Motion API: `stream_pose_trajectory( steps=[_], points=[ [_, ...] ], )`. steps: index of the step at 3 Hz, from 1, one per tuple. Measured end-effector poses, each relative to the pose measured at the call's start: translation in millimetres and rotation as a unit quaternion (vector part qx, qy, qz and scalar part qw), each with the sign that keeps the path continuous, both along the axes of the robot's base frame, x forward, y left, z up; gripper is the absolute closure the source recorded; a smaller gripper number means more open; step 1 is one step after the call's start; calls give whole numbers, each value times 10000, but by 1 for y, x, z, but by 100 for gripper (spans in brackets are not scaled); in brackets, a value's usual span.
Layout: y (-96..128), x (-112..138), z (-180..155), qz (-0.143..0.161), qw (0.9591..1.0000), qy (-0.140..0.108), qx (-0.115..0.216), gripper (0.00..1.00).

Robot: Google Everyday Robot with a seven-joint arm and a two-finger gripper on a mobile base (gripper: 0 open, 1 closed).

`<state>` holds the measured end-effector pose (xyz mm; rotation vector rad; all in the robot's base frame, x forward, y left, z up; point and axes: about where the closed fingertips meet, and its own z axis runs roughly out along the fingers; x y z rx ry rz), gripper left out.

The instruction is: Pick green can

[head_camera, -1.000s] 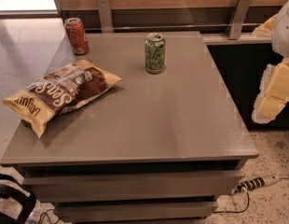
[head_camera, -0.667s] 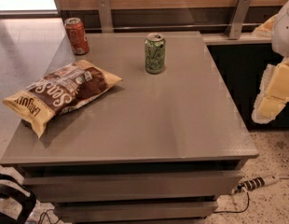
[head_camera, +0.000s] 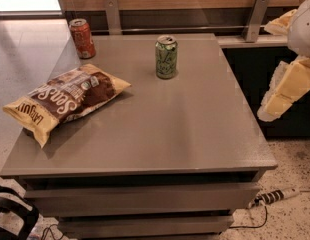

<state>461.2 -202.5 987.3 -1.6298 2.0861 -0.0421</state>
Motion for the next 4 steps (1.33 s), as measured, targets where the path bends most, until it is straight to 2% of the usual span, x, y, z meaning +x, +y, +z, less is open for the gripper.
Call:
stream_pose_trajectory(
  steps=[1, 2, 3, 4],
  points=[
    [7, 22, -14, -26, 9970, -277, 725, 0],
    [9, 50, -32, -134, 9910, -434, 1261, 0],
    [8, 84, -52, -329, 9818, -429, 1820, 0],
    [8, 118, -66, -508, 9678, -466, 2420, 0]
  ],
)
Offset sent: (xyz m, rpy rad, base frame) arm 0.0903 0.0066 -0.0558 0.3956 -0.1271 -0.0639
